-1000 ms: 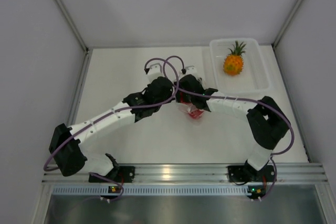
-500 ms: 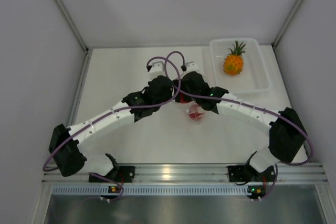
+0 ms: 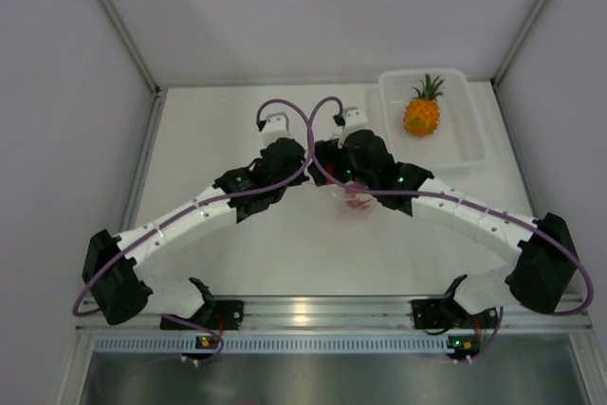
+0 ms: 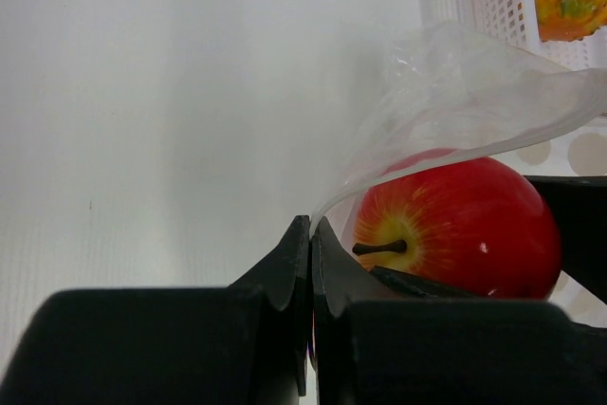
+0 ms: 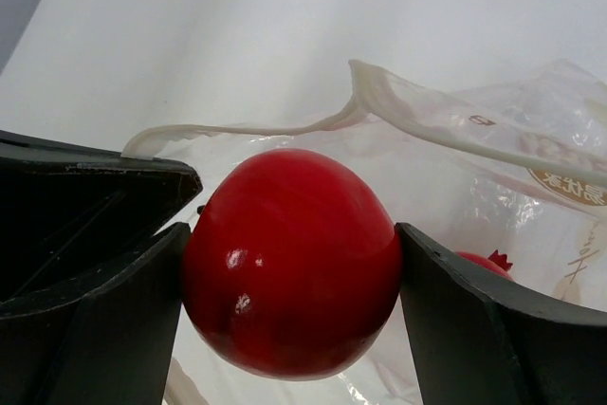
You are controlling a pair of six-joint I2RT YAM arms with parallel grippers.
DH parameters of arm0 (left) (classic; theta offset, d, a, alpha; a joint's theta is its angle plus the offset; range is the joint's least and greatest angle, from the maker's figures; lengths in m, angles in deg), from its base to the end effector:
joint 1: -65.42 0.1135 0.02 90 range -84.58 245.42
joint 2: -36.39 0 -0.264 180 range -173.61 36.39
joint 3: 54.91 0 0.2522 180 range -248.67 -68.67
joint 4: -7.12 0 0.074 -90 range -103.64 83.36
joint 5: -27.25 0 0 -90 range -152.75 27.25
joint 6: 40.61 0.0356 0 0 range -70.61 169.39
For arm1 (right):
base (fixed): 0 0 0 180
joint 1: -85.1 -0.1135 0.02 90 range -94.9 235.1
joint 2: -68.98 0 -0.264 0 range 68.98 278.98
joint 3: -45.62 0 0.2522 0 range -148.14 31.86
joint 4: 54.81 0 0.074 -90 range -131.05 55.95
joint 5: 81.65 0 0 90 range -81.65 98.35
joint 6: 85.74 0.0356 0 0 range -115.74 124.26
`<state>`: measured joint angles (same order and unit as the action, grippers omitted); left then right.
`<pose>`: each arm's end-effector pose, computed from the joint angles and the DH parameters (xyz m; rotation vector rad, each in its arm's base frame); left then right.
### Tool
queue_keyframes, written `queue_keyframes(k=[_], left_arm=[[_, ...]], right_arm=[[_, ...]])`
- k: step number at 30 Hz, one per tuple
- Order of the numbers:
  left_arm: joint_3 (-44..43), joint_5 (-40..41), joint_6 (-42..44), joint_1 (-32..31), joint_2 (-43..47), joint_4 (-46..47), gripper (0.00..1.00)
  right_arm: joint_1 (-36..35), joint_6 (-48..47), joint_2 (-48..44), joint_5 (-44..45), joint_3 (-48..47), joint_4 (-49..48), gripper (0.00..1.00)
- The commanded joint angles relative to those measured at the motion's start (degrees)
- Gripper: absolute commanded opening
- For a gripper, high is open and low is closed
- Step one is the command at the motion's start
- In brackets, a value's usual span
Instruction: Open the zip-top bag and remove the fake food
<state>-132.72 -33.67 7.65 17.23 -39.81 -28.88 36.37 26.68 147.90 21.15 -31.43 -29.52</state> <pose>0.2101 -0.2090 0.3176 -0.1680 2.1050 -0.3958 0.2157 0.2339 0.3147 -0.3333 2.0500 0.5473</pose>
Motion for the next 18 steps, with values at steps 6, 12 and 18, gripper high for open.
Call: queue_keyframes(k=[6,12,18], left_arm=[[2.44,2.82,-3.0,0.81,4.75,-1.58,0.0],[2.7,0.54,-3.17,2.57,5.01,-1.4,0.0],[2.88,-2.7,-4.58,3.1,4.49,-0.7,0.0]], right_arm=[[-0.84,4.92,-4.38,-5.58,-3.07,-8.01,0.29],[0.04,6.85,-7.28,-11.12,-1.49,-11.0,0.29],[1.44,10.8,-9.39,-13.43,1.14,-17.75,0.28]])
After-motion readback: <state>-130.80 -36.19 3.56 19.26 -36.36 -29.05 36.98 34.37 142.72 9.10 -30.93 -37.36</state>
